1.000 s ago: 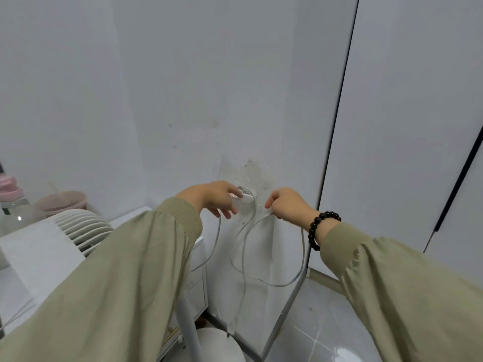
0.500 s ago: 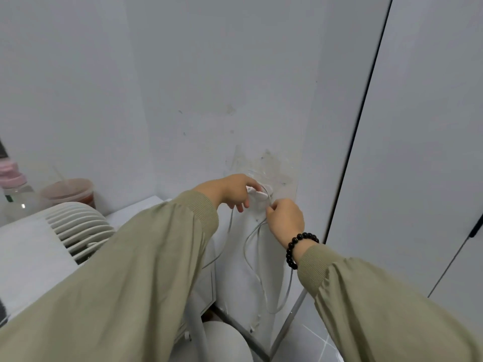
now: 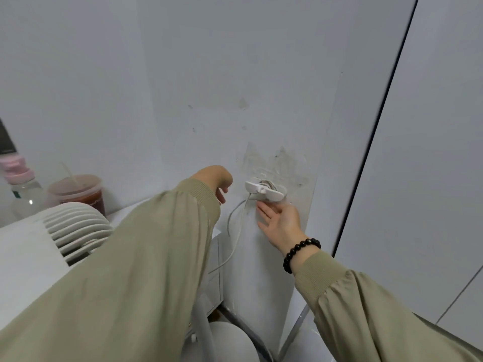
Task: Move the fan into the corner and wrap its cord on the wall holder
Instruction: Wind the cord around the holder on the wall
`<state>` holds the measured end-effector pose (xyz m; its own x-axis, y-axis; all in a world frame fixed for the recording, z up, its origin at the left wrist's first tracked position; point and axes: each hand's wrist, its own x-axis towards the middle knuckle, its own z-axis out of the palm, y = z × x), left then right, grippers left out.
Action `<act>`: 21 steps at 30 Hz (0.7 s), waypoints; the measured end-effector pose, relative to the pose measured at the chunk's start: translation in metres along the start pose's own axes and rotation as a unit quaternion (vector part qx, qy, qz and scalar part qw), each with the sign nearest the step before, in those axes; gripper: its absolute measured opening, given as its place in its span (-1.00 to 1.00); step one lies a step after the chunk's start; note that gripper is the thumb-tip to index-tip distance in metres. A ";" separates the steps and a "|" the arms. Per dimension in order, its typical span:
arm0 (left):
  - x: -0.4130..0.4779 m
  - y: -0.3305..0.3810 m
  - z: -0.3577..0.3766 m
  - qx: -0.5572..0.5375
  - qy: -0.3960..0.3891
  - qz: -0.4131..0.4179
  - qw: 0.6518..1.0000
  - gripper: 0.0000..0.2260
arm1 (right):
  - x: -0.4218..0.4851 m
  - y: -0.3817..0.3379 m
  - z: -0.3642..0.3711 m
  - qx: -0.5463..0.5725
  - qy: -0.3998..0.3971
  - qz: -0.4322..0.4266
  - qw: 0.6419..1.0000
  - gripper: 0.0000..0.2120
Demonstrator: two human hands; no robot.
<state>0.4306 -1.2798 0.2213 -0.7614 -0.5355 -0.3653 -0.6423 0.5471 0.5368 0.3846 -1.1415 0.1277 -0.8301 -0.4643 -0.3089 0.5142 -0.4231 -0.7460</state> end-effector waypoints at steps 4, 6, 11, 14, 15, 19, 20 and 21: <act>0.009 -0.011 0.017 -0.123 0.008 -0.061 0.990 -0.64 | 0.005 -0.009 -0.004 0.056 -0.048 0.034 0.997 -0.57; 0.008 -0.014 0.028 -0.229 -0.011 -0.072 0.971 -0.65 | 0.004 -0.014 -0.006 0.055 -0.067 0.043 0.995 -0.55; 0.019 -0.004 0.044 -0.439 -0.021 -0.050 0.897 -0.73 | 0.000 -0.019 -0.007 0.047 -0.085 0.056 0.994 -0.53; 0.027 0.008 0.040 -0.491 0.003 -0.021 0.871 -0.68 | 0.000 -0.019 -0.005 0.036 -0.077 0.056 0.995 -0.52; 0.027 0.012 0.038 -0.498 0.017 -0.007 0.867 -0.68 | 0.000 -0.021 -0.005 0.027 -0.075 0.057 0.995 -0.53; 0.032 0.022 0.028 -0.484 0.086 0.041 0.870 -0.75 | -0.007 -0.030 -0.006 -0.098 -0.052 0.053 0.992 -0.57; 0.033 0.024 0.026 -0.476 0.098 0.050 0.873 -0.77 | -0.010 -0.033 -0.005 -0.149 -0.036 0.041 0.987 -0.59; 0.032 0.026 0.023 -0.471 0.102 0.063 0.874 -0.78 | -0.012 -0.035 -0.005 -0.205 -0.014 0.019 0.978 -0.63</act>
<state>0.3869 -1.2677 0.2058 -0.7279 -0.6653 -0.1658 -0.1236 -0.1105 0.9862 0.3756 -1.1170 0.1547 -0.8027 -0.4969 -0.3298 0.4105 -0.0593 -0.9099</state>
